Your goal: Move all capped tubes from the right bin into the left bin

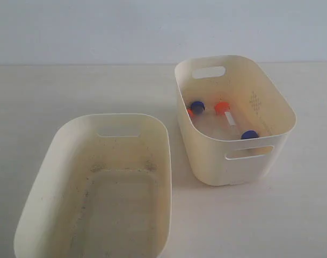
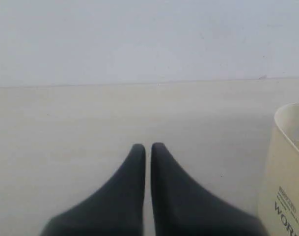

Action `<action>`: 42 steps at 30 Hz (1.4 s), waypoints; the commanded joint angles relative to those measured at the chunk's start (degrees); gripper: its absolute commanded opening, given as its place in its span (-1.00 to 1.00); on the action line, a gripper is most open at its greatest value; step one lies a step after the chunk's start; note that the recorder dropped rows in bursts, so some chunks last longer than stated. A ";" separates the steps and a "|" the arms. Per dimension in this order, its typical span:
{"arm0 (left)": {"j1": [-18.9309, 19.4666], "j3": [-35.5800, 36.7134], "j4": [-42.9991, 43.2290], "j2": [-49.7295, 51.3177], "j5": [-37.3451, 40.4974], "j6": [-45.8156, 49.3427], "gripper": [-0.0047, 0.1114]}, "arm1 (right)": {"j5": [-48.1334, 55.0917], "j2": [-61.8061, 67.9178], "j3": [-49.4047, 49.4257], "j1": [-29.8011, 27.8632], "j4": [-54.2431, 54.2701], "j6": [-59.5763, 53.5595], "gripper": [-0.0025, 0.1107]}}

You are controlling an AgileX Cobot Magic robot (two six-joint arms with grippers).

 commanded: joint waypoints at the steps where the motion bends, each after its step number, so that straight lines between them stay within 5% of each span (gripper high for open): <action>1: 0.04 -0.16 0.10 -0.19 -0.29 -0.48 -0.84 | -0.27 -0.30 0.01 -0.16 0.00 -0.16 -0.94; 11: 0.04 -0.16 0.10 -0.19 -0.29 -0.48 -0.84 | -1.21 -0.30 0.01 -0.16 -0.32 -0.35 -0.94; 20: 0.04 -0.16 0.10 -0.19 -0.29 -0.48 -0.84 | -21.38 -0.30 0.01 -0.16 -0.47 -0.35 -0.94; 28: 0.04 -0.16 0.10 -0.19 -0.29 -0.48 -0.84 | -25.68 -0.30 0.01 -0.16 -0.47 -0.24 -0.94; 34: 0.04 -0.16 0.10 -0.19 -0.29 -0.48 -0.84 | -58.83 -0.30 -1.82 -0.16 0.00 8.59 -0.94; 38: 0.04 -0.16 0.10 -0.19 -0.29 -0.48 -0.84 | -43.88 2.71 -21.43 -0.16 -2.37 7.11 -0.94; 42: 0.04 -0.16 0.10 -0.19 -0.29 -0.48 -0.84 | -1.93 19.03 -45.58 -0.16 -4.49 3.24 -0.94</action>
